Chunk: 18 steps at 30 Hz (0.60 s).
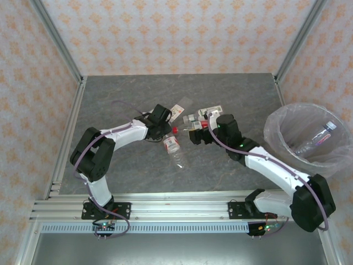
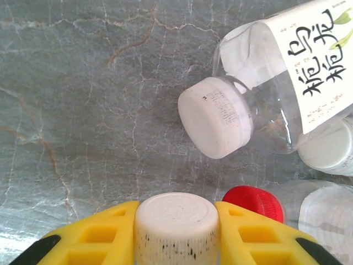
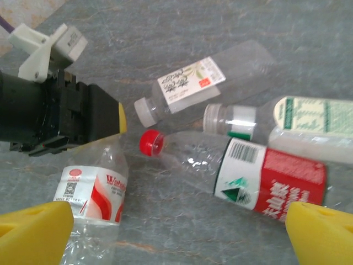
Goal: Put the plastic bottles in the bin
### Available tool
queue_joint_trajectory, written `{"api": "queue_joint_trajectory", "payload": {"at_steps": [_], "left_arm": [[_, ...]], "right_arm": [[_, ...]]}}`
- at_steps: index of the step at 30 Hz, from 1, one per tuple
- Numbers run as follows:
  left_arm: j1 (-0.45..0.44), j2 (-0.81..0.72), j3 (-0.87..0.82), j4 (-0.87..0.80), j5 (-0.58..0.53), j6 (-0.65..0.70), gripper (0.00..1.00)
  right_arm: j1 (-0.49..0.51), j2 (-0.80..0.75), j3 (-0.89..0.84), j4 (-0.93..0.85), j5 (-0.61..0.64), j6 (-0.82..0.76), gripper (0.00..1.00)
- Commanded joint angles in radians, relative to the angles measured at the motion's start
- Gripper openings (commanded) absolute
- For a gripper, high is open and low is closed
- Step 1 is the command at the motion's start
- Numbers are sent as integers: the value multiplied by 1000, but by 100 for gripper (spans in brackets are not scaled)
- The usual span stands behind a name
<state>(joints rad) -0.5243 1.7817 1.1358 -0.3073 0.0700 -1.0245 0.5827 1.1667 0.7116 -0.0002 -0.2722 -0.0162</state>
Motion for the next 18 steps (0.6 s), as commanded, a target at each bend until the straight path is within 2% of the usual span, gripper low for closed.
{"api": "queue_joint_trajectory", "payload": {"at_steps": [1, 7, 12, 18], "left_arm": [[6, -64, 18, 21, -17, 64, 0], [6, -124, 1, 118, 54, 146, 0], [6, -197, -46, 271, 112, 191, 0], [6, -242, 2, 255, 164, 298, 0]], "right_arm": [[18, 12, -24, 126, -40, 147, 99], [31, 59, -86, 289, -2, 327, 99], [32, 80, -72, 325, -63, 440, 99], [63, 105, -54, 413, -158, 468, 99]]}}
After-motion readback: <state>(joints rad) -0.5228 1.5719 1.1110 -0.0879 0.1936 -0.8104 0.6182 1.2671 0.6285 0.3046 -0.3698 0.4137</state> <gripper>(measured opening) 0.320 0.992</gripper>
